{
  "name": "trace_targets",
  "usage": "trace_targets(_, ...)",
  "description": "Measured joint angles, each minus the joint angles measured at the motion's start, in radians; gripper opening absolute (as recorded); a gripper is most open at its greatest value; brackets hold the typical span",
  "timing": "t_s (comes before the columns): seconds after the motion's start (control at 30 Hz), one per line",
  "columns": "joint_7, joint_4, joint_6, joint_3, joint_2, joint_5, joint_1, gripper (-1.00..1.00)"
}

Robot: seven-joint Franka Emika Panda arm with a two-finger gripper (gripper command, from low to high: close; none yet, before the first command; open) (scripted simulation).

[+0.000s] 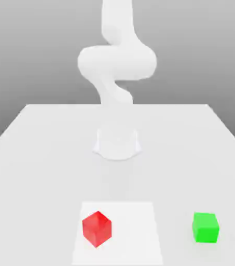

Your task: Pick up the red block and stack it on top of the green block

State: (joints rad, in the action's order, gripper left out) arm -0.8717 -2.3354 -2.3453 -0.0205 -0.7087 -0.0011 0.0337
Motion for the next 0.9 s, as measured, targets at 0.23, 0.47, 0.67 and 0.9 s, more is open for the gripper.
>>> trace_targets(0.23,-0.212,-0.101,-0.129,-0.05,0.26,-0.014,0.085,0.0)
trace_targets(0.47,-0.422,-0.199,-0.254,-0.082,0.514,-0.033,0.151,0.0)
trace_targets(0.67,-0.592,-0.283,-0.362,-0.073,0.731,-0.034,0.175,0.0)
trace_targets(0.9,-0.673,-0.286,-0.551,-0.04,0.984,-0.064,0.153,0.0)
